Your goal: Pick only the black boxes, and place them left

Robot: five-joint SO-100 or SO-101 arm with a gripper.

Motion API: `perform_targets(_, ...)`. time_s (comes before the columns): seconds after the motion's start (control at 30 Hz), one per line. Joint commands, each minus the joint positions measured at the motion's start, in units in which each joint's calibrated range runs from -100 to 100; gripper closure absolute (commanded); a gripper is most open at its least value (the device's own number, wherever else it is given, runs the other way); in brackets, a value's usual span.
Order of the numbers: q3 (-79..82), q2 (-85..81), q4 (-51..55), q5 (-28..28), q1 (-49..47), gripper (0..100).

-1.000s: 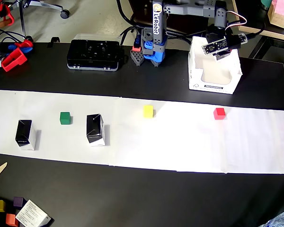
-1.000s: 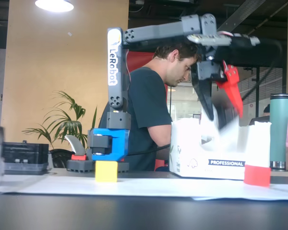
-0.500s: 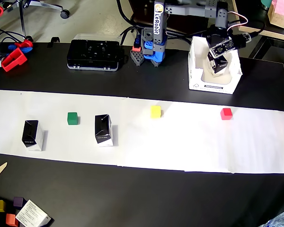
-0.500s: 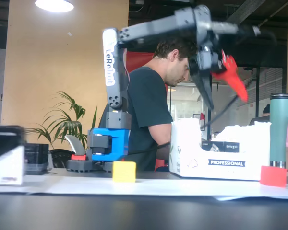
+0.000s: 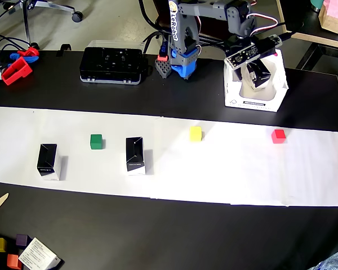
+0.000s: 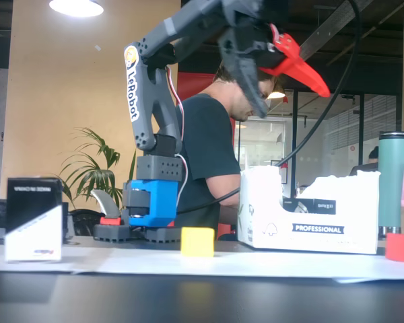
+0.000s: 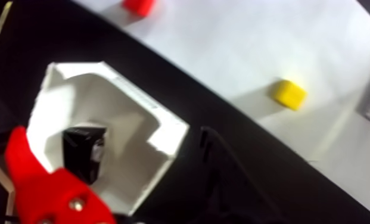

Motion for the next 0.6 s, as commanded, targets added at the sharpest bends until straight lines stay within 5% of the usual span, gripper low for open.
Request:
perform_targets(0.0, -7.9, -5.2, 0.0, 2.1, 10.0, 47)
perform_targets(0.57, -10.9, -4.9, -0.5, 13.1, 42.3, 47)
